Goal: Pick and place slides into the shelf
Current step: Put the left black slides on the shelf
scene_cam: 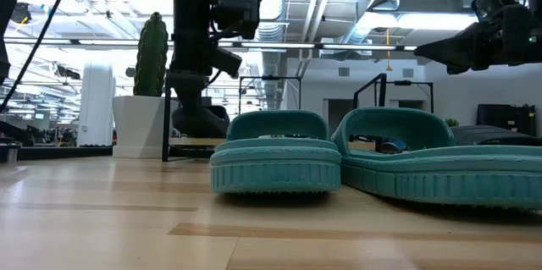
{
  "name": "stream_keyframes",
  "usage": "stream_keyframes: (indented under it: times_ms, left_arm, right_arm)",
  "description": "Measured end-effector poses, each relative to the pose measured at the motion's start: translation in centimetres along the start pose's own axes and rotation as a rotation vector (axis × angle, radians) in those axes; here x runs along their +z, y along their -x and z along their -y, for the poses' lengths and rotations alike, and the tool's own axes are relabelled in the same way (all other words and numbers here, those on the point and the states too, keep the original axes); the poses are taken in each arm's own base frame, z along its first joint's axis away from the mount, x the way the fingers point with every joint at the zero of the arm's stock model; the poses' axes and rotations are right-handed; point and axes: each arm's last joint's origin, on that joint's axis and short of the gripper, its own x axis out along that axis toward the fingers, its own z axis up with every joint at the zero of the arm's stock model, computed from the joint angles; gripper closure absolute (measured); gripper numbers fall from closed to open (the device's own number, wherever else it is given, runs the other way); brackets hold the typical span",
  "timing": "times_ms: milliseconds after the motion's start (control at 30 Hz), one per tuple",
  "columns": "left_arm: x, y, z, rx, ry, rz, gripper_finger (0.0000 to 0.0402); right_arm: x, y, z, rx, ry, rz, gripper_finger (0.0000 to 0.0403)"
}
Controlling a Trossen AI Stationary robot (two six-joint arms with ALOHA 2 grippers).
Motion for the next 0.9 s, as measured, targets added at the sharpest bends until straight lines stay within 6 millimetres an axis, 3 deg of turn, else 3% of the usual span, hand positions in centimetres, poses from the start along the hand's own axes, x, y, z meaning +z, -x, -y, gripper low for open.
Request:
stream_keyframes:
  times_ms: [700,900]
  left_arm:
    - [-0.22,-0.11,-0.26,0.011,0.001,-0.024,0.0401]
    - [-0.22,-0.11,-0.26,0.012,0.002,-0.024,0.0383]
  right_arm:
    - [-0.01,0.00,0.00,0.000,0.000,-0.002,0.0403]
    - [-0.01,0.00,0.00,-0.001,0.000,-0.002,0.0403]
